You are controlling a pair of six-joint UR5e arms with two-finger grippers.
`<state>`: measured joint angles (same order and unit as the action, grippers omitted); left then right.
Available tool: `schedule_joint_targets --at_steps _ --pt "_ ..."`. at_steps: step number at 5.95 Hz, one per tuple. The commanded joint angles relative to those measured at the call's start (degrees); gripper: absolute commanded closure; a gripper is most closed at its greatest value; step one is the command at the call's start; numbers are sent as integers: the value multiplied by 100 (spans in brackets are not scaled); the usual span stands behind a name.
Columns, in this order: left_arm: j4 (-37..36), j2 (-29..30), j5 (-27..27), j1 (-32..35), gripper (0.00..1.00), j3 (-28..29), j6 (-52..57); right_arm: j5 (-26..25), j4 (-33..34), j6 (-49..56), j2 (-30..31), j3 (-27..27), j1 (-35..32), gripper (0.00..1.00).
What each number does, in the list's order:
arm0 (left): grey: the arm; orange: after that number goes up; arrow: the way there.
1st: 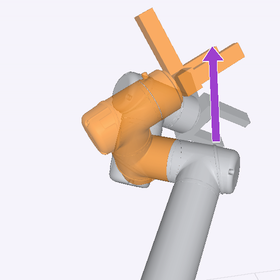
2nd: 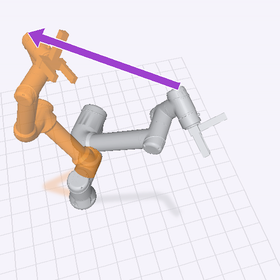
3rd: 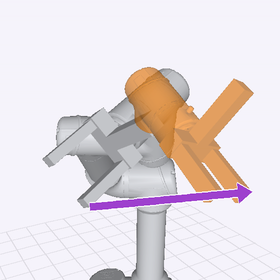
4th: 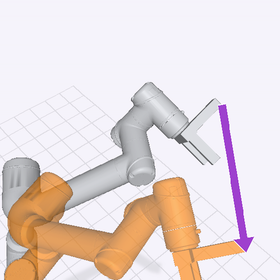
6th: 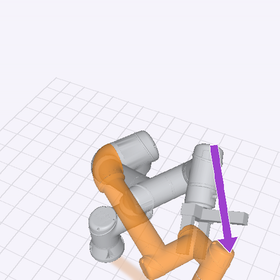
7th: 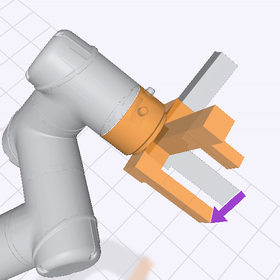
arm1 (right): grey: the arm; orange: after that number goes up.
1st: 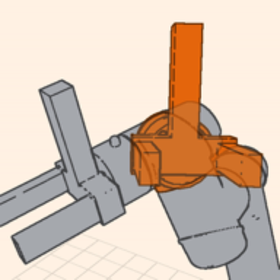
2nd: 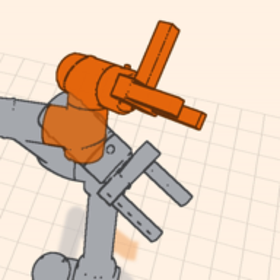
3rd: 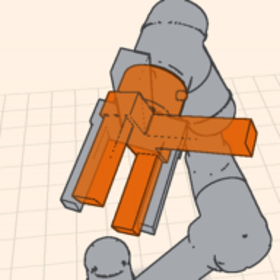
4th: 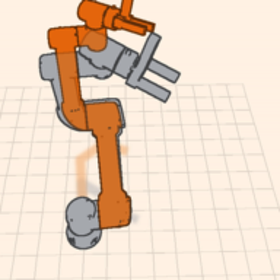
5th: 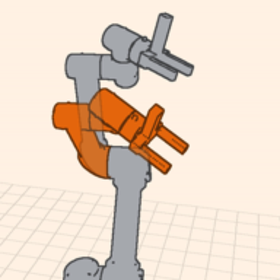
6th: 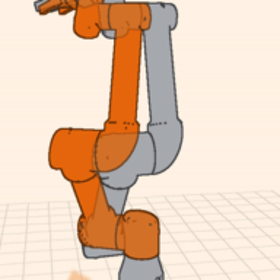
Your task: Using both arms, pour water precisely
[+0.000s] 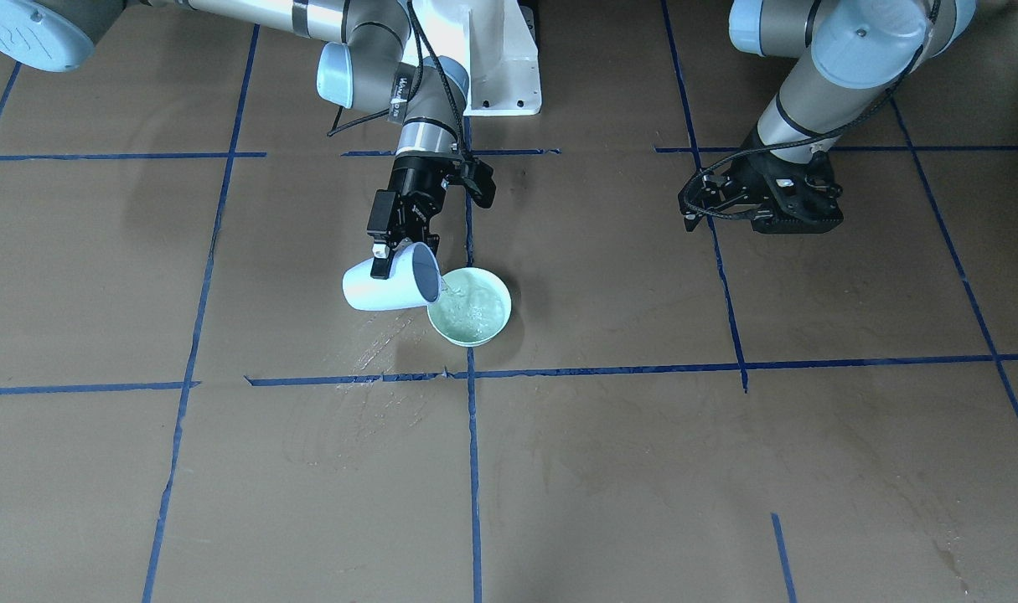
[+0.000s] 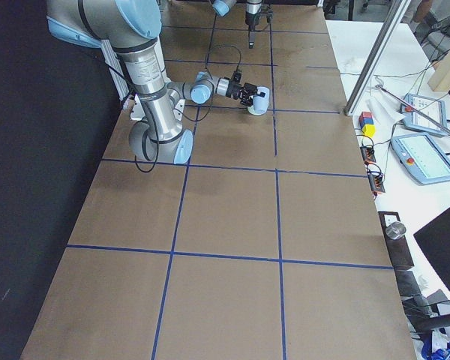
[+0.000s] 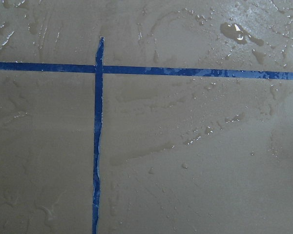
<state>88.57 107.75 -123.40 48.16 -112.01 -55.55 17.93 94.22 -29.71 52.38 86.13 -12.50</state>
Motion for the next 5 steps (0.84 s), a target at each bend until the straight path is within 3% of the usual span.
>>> schedule_joint_targets --at_steps 1,5 --pt "2 1 0 0 0 -5 0 -9 0 -8 0 0 -7 94" --pt "-6 1 0 -9 0 -22 0 244 -331 -1174 -132 157 -51 100"
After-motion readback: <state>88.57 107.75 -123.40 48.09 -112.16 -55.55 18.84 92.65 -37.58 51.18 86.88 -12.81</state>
